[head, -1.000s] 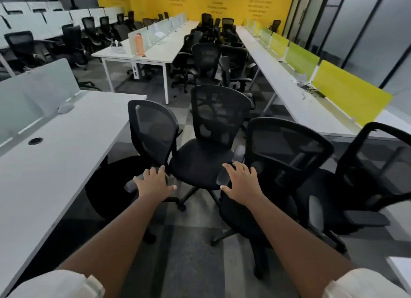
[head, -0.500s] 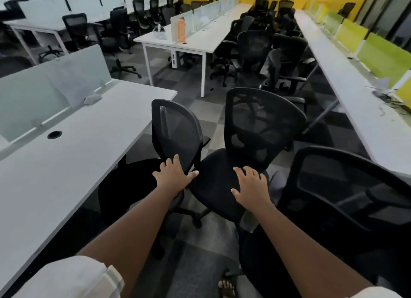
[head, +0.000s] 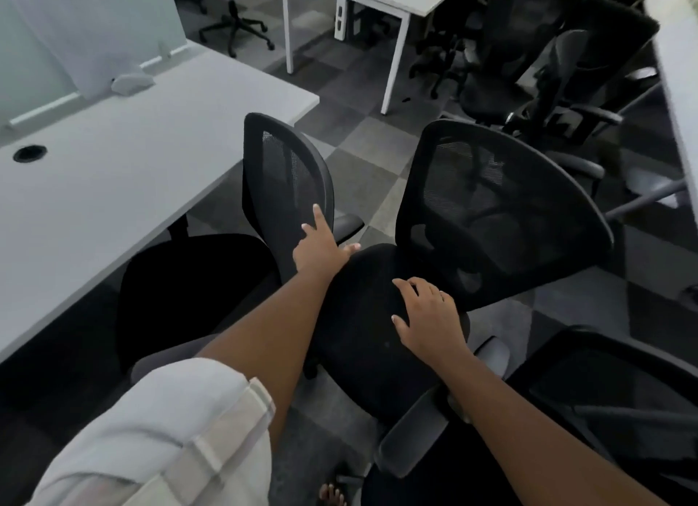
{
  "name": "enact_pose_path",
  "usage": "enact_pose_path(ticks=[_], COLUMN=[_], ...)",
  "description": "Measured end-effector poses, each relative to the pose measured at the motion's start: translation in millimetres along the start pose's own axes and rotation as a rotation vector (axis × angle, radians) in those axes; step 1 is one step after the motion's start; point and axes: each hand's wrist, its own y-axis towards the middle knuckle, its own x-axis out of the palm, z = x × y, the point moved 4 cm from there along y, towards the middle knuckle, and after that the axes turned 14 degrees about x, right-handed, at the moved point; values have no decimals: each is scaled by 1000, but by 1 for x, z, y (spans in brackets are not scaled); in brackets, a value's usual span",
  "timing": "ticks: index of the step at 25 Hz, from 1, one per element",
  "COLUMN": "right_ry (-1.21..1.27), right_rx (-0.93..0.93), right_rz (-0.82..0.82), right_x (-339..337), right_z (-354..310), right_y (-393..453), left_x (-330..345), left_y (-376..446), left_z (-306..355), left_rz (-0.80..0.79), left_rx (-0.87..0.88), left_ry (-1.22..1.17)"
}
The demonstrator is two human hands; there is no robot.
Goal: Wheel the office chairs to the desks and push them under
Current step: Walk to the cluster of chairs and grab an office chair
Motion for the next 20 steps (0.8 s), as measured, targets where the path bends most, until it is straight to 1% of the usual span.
enact_pose_path(ticks=[3,7,10,14,17,20], right_ry=[46,50,31,-49,-152,-249], right_rx=[-39,-74,-90,-188,-267,-393], right_rz=[9,30,34,36,57,89], right_x=[5,-3,-10,-21,-23,-21], right_z=[-7,-23,-37,-74,-100,-126], right_y=[19,35,42,27,7,-10], left_x=[6,0,-2,-23,-41,-74], left_y=[16,0,-37,-115,-179,-237], left_z=[-5,-14,-28,-80,-127,-182], left_rz=[52,129,134,149,106,43], left_rx=[25,31,68,66,52,40], left_ry=[91,20,-17,-29,44,149])
